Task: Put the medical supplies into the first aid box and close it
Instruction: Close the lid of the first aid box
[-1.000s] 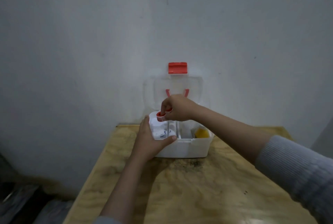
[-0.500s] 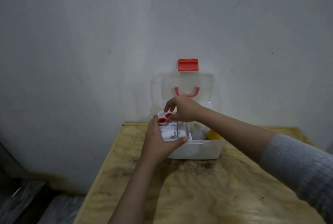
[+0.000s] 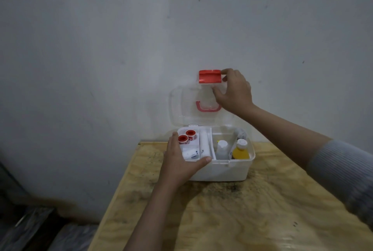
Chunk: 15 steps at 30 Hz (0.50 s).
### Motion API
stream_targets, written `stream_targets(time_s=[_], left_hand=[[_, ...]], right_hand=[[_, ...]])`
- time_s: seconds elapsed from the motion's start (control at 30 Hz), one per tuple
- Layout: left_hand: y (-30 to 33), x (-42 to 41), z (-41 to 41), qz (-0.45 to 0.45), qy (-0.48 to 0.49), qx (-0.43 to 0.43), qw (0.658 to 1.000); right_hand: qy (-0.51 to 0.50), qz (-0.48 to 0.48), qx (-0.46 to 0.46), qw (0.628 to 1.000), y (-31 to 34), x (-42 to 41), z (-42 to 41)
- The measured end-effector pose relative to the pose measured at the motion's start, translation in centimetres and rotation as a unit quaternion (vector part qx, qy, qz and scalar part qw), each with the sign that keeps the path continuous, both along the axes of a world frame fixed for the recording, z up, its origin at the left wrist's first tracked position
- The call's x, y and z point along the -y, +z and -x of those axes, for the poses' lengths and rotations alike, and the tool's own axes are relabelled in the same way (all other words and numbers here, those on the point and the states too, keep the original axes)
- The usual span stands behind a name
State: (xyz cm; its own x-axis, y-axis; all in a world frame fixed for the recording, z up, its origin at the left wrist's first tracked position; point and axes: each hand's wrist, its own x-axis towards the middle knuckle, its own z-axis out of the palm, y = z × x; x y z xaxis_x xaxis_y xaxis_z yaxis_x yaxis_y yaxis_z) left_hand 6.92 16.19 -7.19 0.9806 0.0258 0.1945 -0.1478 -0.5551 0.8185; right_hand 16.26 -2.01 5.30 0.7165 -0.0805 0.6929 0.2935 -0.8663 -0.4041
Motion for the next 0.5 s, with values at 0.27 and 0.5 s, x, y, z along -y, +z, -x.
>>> stream_targets(time_s=[0.27, 0.5], left_hand=[[0.8, 0.4, 0.9, -0.027, 0.001, -0.002, 1.0], [0.7, 1.3, 2.6, 0.063, 0.026, 0.043, 0.997]], right_hand=[[0.03, -0.091, 0.039, 0.995, -1.3, 0.1, 4.4], [0.077, -0.104, 0.022, 0.991, -5.0, 0.2, 10.0]])
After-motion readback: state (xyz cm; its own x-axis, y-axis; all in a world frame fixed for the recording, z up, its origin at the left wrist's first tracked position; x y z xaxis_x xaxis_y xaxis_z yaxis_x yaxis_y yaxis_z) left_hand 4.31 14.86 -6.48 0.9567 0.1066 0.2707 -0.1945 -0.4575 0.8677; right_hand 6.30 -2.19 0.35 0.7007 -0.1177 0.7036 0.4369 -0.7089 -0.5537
